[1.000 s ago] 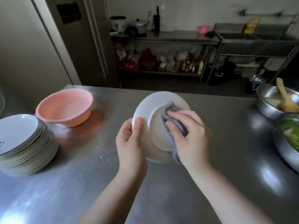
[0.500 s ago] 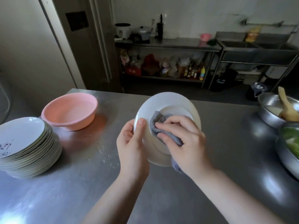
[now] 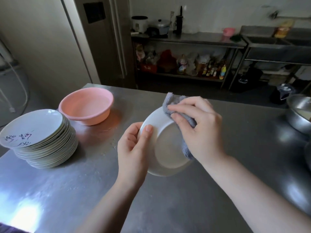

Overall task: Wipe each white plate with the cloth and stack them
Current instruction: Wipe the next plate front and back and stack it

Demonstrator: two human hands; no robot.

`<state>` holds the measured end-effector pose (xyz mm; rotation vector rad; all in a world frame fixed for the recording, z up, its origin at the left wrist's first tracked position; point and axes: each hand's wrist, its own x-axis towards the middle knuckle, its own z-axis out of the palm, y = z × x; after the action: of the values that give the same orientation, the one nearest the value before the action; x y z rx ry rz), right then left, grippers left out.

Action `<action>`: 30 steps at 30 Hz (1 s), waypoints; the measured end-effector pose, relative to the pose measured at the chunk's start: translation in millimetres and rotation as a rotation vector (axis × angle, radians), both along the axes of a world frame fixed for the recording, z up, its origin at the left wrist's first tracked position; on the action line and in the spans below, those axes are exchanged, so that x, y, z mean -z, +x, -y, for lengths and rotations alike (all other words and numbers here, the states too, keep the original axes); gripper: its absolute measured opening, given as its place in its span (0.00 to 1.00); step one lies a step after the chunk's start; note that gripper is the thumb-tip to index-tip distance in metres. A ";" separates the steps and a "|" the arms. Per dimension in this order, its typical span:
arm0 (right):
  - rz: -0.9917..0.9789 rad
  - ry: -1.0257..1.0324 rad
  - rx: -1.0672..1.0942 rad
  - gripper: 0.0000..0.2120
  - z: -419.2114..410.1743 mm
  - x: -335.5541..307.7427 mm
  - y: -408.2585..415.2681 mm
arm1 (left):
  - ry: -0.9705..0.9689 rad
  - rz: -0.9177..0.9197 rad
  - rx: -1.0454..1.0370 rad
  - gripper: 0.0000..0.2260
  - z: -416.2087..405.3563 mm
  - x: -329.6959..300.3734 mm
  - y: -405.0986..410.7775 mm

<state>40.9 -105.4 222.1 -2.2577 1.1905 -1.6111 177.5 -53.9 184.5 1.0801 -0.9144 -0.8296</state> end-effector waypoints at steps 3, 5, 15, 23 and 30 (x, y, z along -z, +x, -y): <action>-0.143 -0.096 -0.124 0.06 -4.4 2.2 10.3 | -0.007 -0.027 0.006 0.09 -1.8 -0.1 5.9; -0.091 -0.047 -0.104 0.07 5.3 -0.5 1.2 | 0.003 -0.024 -0.011 0.09 -2.3 0.6 8.5; -0.026 0.160 -0.108 0.08 11.1 13.8 -16.1 | 0.121 -0.127 -0.038 0.07 -2.0 10.7 8.1; 0.042 0.310 -0.100 0.09 3.5 48.5 -28.5 | 0.238 -0.160 -0.039 0.10 -9.1 29.8 4.2; 0.127 0.364 -0.007 0.09 4.4 61.9 -39.3 | 0.360 -0.348 0.012 0.09 -7.3 43.0 8.4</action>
<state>1.7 -109.8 160.2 -1.9043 1.3156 -1.3774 186.0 -46.5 141.4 1.1889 -0.4890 -1.1801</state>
